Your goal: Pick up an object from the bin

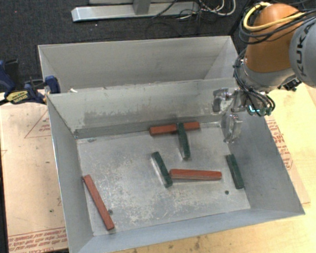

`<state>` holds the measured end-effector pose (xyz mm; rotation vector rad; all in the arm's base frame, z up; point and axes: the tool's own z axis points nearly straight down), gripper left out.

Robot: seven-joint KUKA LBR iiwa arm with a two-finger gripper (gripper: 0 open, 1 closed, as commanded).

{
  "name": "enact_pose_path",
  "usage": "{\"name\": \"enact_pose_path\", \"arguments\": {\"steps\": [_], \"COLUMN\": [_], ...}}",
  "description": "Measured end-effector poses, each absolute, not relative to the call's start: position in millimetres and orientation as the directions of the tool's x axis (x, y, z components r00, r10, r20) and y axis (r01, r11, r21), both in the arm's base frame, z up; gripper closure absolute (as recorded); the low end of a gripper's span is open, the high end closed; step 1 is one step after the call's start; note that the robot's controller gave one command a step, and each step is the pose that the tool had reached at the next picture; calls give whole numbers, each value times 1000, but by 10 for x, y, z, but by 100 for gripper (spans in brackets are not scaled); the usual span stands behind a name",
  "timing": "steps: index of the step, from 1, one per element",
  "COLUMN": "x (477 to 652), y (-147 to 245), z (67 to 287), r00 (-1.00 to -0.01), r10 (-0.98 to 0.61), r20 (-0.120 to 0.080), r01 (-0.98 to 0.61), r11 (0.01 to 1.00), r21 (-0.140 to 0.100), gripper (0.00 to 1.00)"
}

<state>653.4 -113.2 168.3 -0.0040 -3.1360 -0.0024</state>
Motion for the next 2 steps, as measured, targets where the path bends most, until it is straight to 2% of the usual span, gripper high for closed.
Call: {"name": "enact_pose_path", "arguments": {"steps": [1,2], "x": [6552,6237], "y": [-1129,-827], "z": [1732,1286], "r00": [-1000,-1000], "r10": [1,7], "r20": [-2,-7], "r01": [1,7], "r11": [1000,1000], "r21": [0,-1], "gripper": [0,0]}}
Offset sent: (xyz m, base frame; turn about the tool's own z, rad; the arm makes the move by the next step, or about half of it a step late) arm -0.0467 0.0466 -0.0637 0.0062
